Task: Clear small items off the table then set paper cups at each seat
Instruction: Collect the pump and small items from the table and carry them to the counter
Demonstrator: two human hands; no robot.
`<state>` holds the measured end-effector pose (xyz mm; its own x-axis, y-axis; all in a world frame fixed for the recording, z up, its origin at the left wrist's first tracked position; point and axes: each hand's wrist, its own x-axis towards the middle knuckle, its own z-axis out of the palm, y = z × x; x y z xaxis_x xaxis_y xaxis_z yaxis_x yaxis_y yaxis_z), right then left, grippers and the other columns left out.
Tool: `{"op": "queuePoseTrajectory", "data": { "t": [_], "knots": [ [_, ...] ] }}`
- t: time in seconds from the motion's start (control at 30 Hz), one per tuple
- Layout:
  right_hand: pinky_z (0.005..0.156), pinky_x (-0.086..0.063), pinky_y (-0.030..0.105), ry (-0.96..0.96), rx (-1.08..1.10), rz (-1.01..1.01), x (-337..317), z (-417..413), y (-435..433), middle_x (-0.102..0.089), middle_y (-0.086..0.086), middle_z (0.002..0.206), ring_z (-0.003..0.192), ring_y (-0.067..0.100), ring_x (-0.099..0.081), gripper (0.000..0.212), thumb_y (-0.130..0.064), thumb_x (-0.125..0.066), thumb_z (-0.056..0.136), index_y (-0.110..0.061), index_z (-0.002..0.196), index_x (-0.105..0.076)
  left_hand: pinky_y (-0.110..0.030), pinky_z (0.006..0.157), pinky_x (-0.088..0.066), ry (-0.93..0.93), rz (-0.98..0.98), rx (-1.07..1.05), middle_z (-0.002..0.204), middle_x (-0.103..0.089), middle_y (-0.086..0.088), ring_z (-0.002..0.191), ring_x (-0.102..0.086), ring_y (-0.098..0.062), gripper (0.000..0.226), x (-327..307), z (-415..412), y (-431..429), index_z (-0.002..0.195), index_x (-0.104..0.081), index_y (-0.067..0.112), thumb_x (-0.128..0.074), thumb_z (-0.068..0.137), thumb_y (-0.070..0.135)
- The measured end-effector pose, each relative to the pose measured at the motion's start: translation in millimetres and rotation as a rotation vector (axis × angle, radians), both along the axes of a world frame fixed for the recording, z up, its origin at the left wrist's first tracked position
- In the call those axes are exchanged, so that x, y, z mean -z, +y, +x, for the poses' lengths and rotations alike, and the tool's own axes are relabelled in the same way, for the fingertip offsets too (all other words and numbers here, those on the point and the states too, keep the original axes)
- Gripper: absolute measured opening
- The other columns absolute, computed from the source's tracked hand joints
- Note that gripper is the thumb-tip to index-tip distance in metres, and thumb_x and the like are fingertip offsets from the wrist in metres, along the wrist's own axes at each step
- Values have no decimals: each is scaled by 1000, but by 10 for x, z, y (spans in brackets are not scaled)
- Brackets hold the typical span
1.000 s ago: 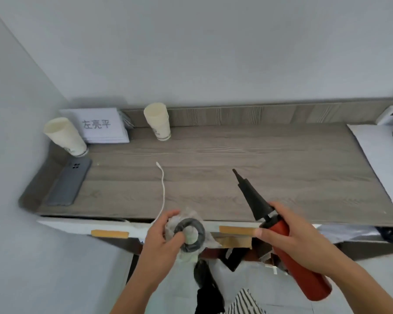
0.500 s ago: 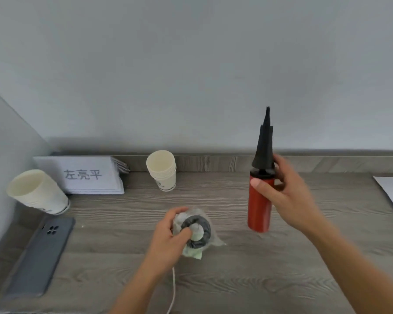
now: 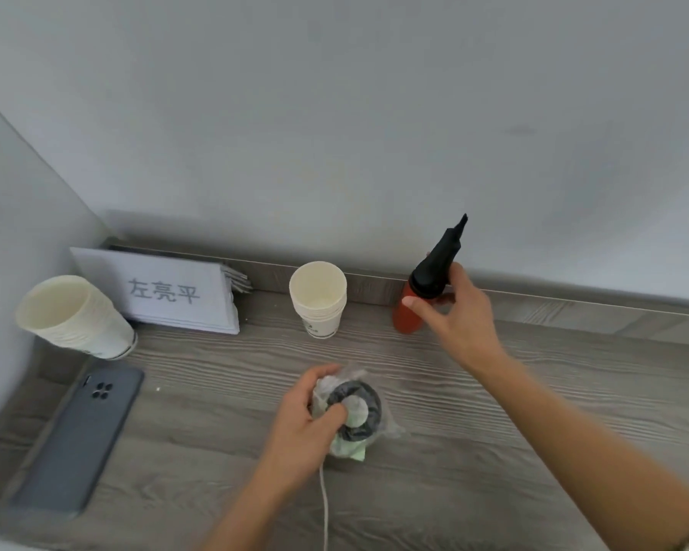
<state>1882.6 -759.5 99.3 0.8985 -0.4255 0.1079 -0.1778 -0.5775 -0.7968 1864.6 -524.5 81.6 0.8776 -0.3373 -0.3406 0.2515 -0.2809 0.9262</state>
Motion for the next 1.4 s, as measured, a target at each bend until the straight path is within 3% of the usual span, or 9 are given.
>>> {"op": "queuePoseTrajectory", "data": {
  "t": [0.17,0.33,0.47,0.53,0.63,0.8,1.03,1.27,1.4],
  "knots": [
    [87,-50,33,55,-7,-37,20,46,-37,-65,-4,113,98,17,-62,63,-39,-76,79,-19,133,-50,-12,58,-51,46,-22,19,87,-69,-1,68,-68,3,41,18,4,-74,97,-61,25,-58,81,-13],
    [93,-46,30,35,58,-86,-90,-280,-24,-54,-8,132,118,8,-52,83,-49,-75,76,-24,145,-37,-23,68,-56,25,-91,33,87,-74,4,79,-70,-7,36,-23,39,-159,99,-65,23,-67,64,14],
    [78,-55,28,256,-7,249,-155,-821,160,-70,-7,103,93,9,-65,64,-58,-67,70,-19,121,-64,-18,65,-54,15,-152,48,83,-74,7,77,-68,-3,34,-43,-14,-234,98,-66,19,-73,64,20],
    [68,-57,32,379,-92,487,-95,-976,224,-76,5,87,77,18,-70,45,-44,-76,72,-12,104,-73,-21,67,-56,42,-174,76,85,-76,5,79,-70,-7,37,-44,-71,-301,98,-66,19,-78,63,27],
    [44,-40,20,418,-71,594,-38,-1068,168,-65,7,58,45,11,-52,17,-14,-77,81,3,83,-74,-28,66,-57,145,-180,101,89,-76,-6,79,-73,-18,45,-59,-148,-410,100,-65,19,-87,63,32],
    [45,-36,24,415,100,512,-45,-1026,-115,-61,4,49,43,11,-46,12,-7,-75,79,3,73,-73,-19,49,-51,240,-192,-5,77,-73,-7,58,-68,-8,21,-47,-207,-485,97,-60,9,-71,79,5],
    [67,-59,48,352,373,175,291,-586,-602,-73,13,63,53,19,-60,17,-18,-74,77,-6,66,-73,-19,46,-49,259,-155,6,76,-71,-5,58,-62,-13,23,-57,-184,-434,101,-59,8,-53,89,-10],
    [71,-55,32,232,288,-68,51,-781,-410,-70,-6,90,81,14,-65,27,-45,-66,86,-23,103,-69,-21,47,-50,251,-212,28,67,-72,-4,55,-64,-13,22,-110,-225,-463,97,-58,8,-51,89,-11],
    [50,-44,15,378,-8,537,-107,-1281,-23,-75,0,78,59,4,-65,21,-24,-75,82,-17,101,-71,-28,56,-53,228,-214,47,72,-73,-6,64,-65,-19,24,-104,-250,-640,97,-58,12,-52,90,-10]
  ]
}}
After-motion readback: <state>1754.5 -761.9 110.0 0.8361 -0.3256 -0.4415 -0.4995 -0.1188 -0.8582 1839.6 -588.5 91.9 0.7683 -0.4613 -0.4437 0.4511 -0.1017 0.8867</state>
